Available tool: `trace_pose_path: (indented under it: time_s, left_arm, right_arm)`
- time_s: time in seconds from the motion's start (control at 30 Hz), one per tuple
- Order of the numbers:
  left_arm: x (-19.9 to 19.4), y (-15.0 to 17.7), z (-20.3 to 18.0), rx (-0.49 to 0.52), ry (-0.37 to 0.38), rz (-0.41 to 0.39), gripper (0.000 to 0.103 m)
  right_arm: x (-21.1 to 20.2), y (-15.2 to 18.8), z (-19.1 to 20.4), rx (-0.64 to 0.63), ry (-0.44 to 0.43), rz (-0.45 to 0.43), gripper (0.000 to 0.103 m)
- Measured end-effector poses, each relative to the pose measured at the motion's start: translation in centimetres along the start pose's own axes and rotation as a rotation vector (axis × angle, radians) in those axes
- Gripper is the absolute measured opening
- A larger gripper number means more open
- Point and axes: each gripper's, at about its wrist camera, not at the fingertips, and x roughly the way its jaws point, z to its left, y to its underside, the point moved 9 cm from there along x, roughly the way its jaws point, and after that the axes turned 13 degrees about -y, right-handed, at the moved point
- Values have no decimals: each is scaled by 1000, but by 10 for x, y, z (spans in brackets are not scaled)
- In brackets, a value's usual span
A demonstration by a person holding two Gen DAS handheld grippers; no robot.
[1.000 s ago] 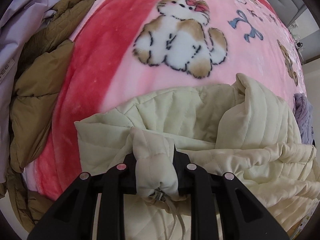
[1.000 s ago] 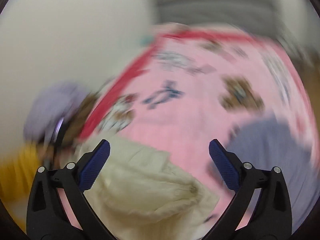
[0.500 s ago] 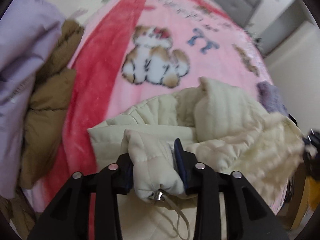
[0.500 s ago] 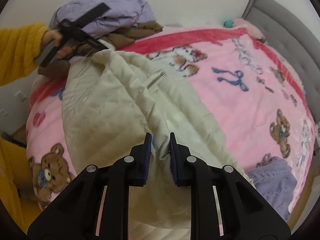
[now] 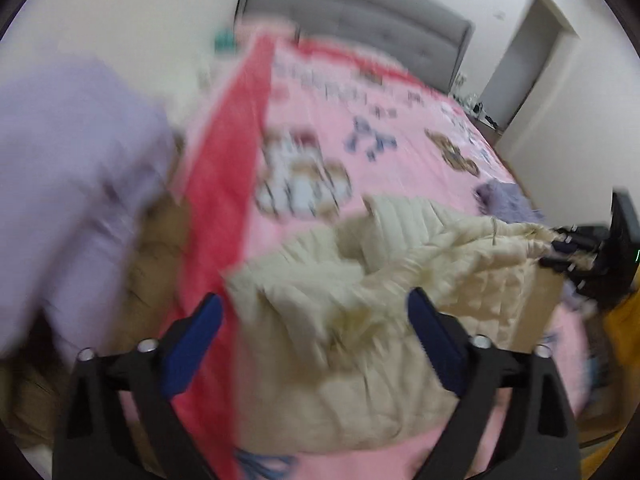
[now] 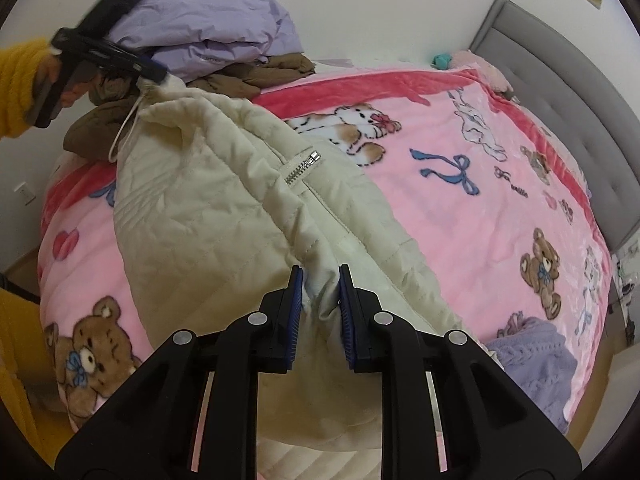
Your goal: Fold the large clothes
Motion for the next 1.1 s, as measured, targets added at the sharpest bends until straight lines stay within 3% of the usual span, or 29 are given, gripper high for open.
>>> trace_pose_path:
  time_s: [0.07,0.13,0.23,0.33,0.4,0.5,0.57,0.7,0.73,0.8,0.83,0.87,0.93,1.03,1.1]
  left_arm:
    - [-17,-7,-3,85,-84,-92,98]
    - [-24,-14,-29,252,-90,-142,98]
    - [-16,-23,-80,534,-20,-181,98]
    - [13,-24,-139,847,121,-151,98]
    - [26,-17,-165,1018,176,-133,98]
    - [35,-4,-198,1233,246,-140,98]
    - [40,4,-212,1310,284,-117,98]
    - [48,29,-224,1412,380,-11,96]
    - [52,35,-223,1417,404,45,85]
    - [57,41,-220,1383,410,110,52]
    - [57,43,-218,1348,423,145,21]
    - [56,43,-214,1325,427,161,17]
    - [49,39,-211,1285,396,100,15]
    - [36,17,-205,1228,269,-24,15]
    - [31,1,-194,1166,208,-30,15]
  right_arm:
    - [-2,1,-2,12,-3,-14,17]
    - [-4,2,-2,16,-5,-27,17]
    - [-6,4,0,19,-6,-31,17]
    - [-9,3,2,18,-1,-32,17]
    - [-12,1,5,10,7,-30,17]
    - [-14,0,8,4,11,-32,17]
    - [-14,1,9,-1,20,-28,18]
    - [-16,2,12,1,14,-25,18]
    - [-15,2,12,1,15,-25,18]
    - [-16,3,14,0,-2,-27,18]
    - [-15,4,16,-6,3,-25,18]
    - [-15,3,18,-18,11,-24,18]
    - [-18,-1,18,-31,57,-36,17]
    - [-29,-16,7,26,46,-89,17]
    - [-30,-32,-7,50,38,-134,17]
